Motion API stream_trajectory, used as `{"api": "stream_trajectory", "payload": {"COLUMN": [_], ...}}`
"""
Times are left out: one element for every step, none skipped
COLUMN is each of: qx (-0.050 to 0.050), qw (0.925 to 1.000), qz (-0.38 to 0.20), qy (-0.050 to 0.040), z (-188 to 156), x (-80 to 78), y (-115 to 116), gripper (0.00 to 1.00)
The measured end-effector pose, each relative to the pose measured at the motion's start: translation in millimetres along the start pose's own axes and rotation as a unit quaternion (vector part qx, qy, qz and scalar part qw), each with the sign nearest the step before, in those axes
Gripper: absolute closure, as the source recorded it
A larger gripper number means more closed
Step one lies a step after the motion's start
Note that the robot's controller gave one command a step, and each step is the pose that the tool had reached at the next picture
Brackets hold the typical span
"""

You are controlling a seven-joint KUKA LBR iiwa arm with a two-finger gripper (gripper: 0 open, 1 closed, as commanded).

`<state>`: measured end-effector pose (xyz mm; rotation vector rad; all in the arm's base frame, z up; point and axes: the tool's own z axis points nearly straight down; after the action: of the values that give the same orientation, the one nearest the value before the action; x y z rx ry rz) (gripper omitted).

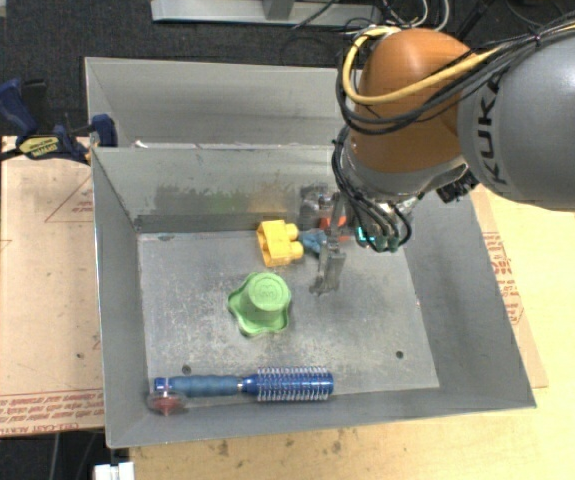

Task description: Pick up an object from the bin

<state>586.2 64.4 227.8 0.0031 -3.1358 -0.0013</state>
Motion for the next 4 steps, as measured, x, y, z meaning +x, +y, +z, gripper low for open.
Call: {"api": "stream_trajectory", "payload": {"qx": [-0.001,-0.002,-0.003,-0.004], "qw": [0.9965,0.9999,0.9996,0.9996], "qz": [-0.082,0.006,0.018,0.019], "qy": [-0.0141,-0.016,-0.0197,-0.0189], "z": [135.4,146.4,146.6,145.9], "x": [21.2,24.3,35.6,35.3], "y": [27.9,60.9,74.0,73.8], "gripper": [0.0,0.0,0.0,1.0]}}
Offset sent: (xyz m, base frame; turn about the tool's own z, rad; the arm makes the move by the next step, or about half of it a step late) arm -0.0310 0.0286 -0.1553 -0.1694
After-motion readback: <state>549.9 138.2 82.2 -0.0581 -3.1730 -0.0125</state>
